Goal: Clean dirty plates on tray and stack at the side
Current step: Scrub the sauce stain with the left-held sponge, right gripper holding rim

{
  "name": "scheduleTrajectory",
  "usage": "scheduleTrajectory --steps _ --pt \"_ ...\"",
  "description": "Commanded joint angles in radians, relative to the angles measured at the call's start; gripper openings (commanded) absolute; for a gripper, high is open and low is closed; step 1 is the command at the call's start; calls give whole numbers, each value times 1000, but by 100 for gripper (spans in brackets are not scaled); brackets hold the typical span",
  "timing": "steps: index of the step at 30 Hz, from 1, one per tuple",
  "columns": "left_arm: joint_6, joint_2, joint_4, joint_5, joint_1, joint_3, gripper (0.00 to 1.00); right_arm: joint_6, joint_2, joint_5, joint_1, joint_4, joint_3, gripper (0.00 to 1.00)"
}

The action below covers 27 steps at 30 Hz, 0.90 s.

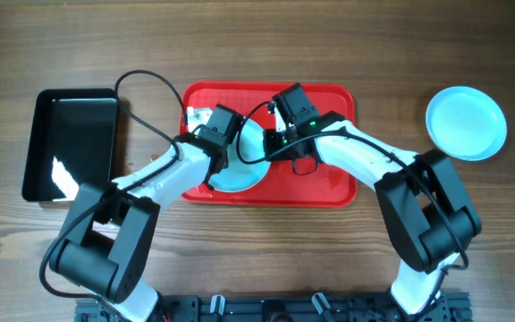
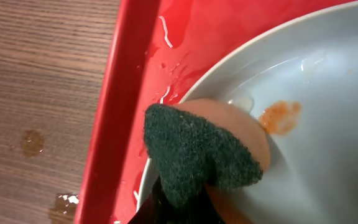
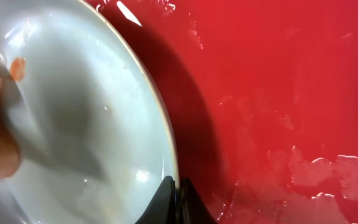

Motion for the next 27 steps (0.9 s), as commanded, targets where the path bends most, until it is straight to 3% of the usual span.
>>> scheduleTrajectory --steps 1,7,10,27 --pt "2 -42 -22 25 35 18 4 8 34 47 -10 -6 -2 4" --pt "1 -117 51 494 35 19 4 10 34 47 -10 1 -2 4" --pt "-4 -105 98 637 31 19 4 10 34 47 -10 1 -2 4" --pt "-6 60 295 622 16 19 4 10 34 47 -10 2 -2 4"
